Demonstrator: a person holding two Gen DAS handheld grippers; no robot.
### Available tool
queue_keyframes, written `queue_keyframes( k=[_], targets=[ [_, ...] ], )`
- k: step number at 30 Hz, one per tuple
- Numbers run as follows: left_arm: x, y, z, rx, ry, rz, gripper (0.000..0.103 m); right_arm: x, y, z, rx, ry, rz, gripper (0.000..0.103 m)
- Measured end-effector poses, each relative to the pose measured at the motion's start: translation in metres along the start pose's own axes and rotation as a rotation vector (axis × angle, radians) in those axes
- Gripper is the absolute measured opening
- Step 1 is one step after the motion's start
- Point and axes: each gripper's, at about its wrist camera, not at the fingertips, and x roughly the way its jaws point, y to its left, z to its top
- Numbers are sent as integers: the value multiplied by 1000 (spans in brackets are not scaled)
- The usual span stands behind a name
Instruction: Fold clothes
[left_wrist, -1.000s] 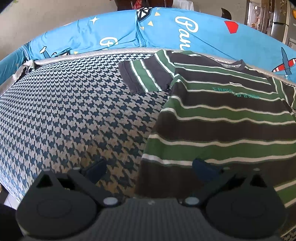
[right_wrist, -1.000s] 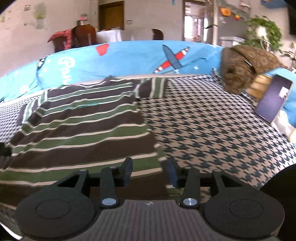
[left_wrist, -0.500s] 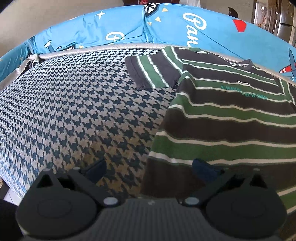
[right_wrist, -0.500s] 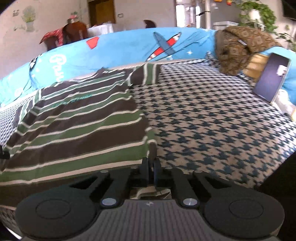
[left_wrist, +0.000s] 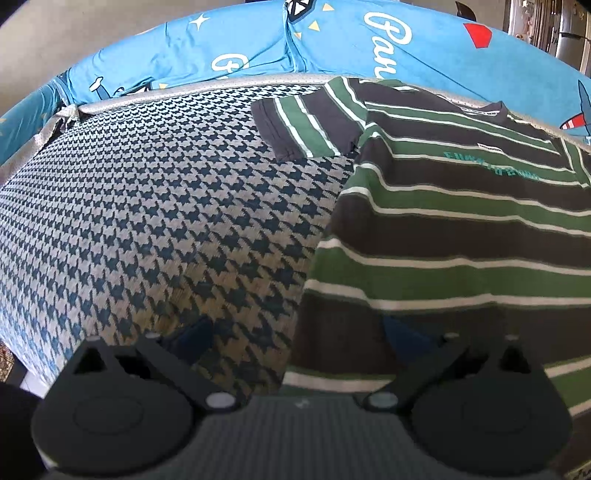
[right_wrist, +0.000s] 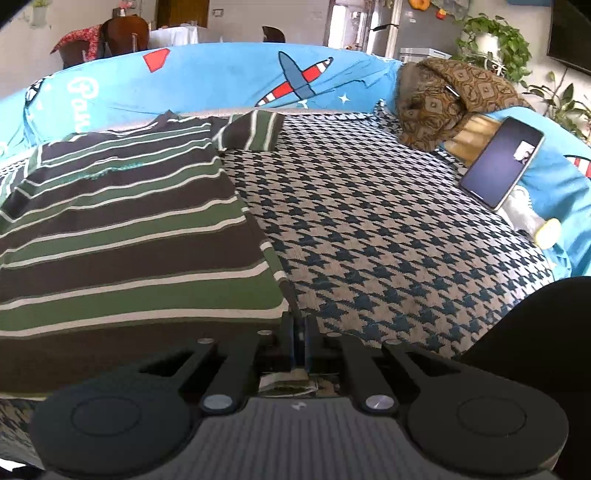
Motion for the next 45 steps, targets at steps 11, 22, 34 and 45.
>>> queue_keyframes(
  k=[11,22,34,45],
  targets=[
    [-12,-10,5,-4,-96,-53,103,-18,4,3,13,-107,168,12],
    [3,-29,-3,59,-30,-84,103,-8,45,-15,-116,-63,373,17],
    [-2,-29,-7,60,-2,-69,103,-11,49,-21,-154,-46,378,46],
    [-14,-26,-5,19,-33,-82,103,-14,45,-12,-146,16,367,48]
  ],
)
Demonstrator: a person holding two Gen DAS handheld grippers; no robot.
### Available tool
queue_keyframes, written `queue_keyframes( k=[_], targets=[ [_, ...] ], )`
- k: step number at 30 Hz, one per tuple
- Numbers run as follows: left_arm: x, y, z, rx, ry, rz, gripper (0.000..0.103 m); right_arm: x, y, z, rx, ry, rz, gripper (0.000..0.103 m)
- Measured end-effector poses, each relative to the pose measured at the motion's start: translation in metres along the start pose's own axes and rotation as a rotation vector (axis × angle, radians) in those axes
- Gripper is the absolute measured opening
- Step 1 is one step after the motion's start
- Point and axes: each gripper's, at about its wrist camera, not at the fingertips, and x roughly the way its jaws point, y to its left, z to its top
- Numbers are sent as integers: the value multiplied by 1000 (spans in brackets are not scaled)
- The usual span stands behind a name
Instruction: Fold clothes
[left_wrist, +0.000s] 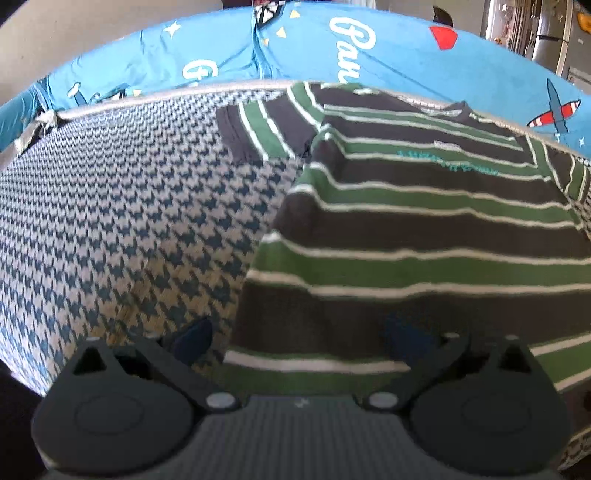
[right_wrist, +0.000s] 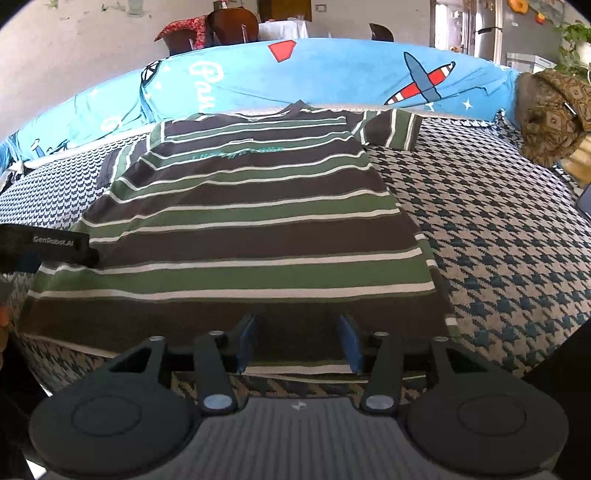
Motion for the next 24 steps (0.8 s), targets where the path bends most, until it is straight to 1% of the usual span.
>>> queue_keyframes(
  k=[3,7,10,16,21,24],
  targets=[
    [0,-8,5,17,-8,-11,103,3,2,7,-22,14,16,49],
    [4,-21,15,38,4,-31,103,10,1,25,-46,35,88,49],
    [7,-31,21,55,0,-39,103,17,2,42,-93,34,120,50],
    [24,-47,31,89,17,-51,103,44,3,71,-135,68,174,50],
    [37,-54,43,109,-1,-49,103,71,1,86,-116,136,225,50],
    [47,-57,54,115,-9,-47,103,83,3,98,-135,129,228,50]
  ],
)
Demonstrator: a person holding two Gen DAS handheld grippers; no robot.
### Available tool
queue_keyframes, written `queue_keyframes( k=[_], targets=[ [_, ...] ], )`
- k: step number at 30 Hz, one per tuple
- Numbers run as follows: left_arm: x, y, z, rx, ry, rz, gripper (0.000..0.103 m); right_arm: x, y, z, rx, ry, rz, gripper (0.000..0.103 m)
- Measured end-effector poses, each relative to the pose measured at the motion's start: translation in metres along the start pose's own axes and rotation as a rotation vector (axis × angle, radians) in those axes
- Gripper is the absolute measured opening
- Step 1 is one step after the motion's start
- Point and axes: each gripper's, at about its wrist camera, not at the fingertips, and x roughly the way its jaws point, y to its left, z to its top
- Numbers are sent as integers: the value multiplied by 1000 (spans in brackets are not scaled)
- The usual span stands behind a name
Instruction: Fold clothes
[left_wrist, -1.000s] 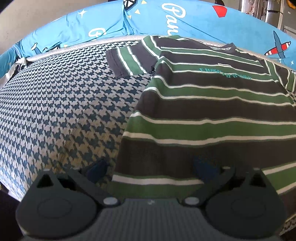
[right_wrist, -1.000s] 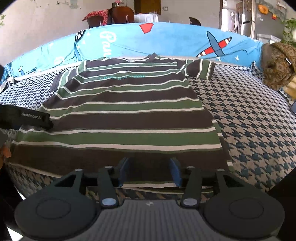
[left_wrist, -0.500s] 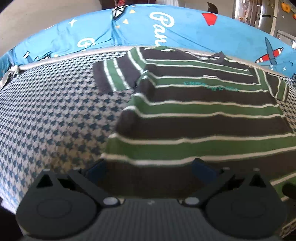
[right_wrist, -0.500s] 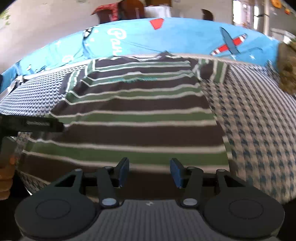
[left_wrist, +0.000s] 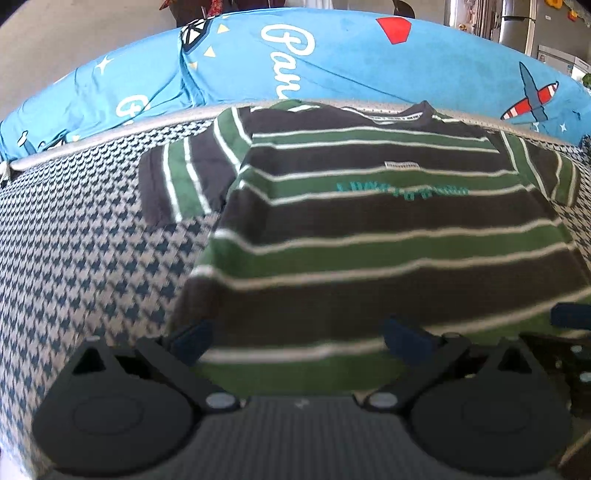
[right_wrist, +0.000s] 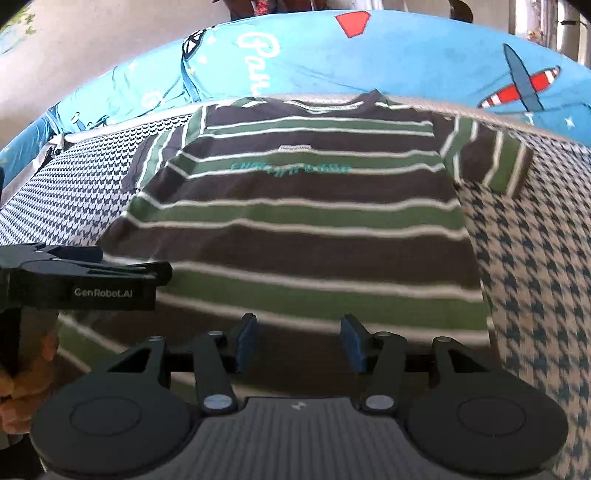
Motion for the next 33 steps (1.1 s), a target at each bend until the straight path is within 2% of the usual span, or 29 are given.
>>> queue_keyframes(
  k=[4,8,10,12,15,18,21,25,28,33],
  targets=[
    [16,0,15,7,-3,15,103,16,-3,18,-50,-17,-13,51],
    [31,1,24,19,4,14,103,31,-14,30,-22,-14,-23,51],
    [36,3,26,19,5,13,103,35,-16,35,-25,-17,-17,56],
    [40,10,27,1,7,4,103,38,-17,37,-45,-10,-34,59],
    [43,23,32,-29,7,29,103,40,-19,36,-100,-9,-67,59],
    [46,31,36,-34,10,38,103,38,-28,34,-112,-12,-62,58],
    [49,39,38,-43,25,45,103,38,-36,33,-126,-12,-110,60],
    [53,53,43,-90,61,44,103,35,-54,33,-89,-7,-101,60],
    [53,51,46,-47,63,70,103,34,-57,33,-89,-5,-96,60],
    [47,47,53,-44,55,91,103,33,-60,38,-67,2,-77,60]
  ],
)
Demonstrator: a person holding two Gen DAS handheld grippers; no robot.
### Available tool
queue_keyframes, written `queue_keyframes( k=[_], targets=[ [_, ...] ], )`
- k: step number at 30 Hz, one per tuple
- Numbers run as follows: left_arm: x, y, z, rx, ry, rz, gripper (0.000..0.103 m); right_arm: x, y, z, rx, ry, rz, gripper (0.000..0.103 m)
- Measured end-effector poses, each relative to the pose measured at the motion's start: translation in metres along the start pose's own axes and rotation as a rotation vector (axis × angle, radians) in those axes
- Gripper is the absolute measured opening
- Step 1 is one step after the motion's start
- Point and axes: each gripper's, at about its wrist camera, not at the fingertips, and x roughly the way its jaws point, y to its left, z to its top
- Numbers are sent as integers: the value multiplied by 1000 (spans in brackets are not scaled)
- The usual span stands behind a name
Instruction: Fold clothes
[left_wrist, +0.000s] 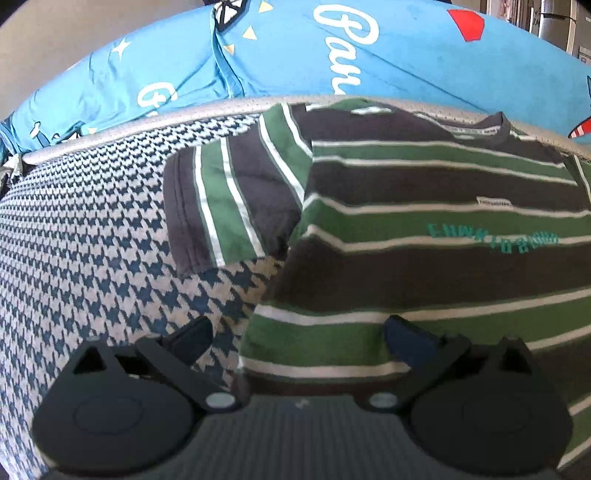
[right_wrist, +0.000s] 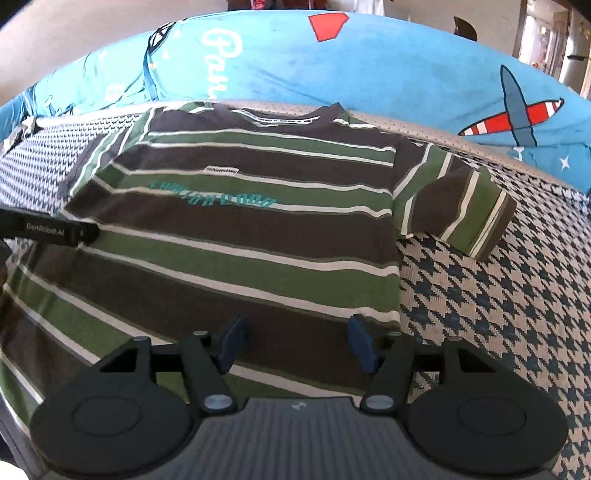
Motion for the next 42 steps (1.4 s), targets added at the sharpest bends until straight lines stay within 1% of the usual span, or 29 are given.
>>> queue_keyframes(
  k=[2,6,11,13,16,25,31,35,38,42],
  targets=[
    [-4,-5,3,8,-30,3,103,-2,-4,2,30,-7,19,60],
    [-7,-21,14,34,-56,-40,103,-5,-20,9,123,-38,19,61],
    [-1,-39,27,31,-52,-80,103,-12,-44,22,250,-112,-41,62],
    [3,-44,31,22,-43,-99,103,-13,-56,27,311,-141,-38,63],
    [8,-51,34,31,-40,-102,103,-11,-63,33,363,-160,-12,63],
    [25,-60,42,30,-15,-114,103,12,-44,51,309,-178,23,62],
    [34,-62,45,35,-10,-105,103,30,-42,55,347,-145,82,63],
    [36,-58,46,19,-9,-109,103,42,-44,56,341,-114,34,63],
    [38,-52,48,-3,-6,-106,103,45,-49,55,338,-109,36,62],
    [38,-46,46,-18,-16,-96,103,46,-47,55,303,-102,10,57]
  ],
)
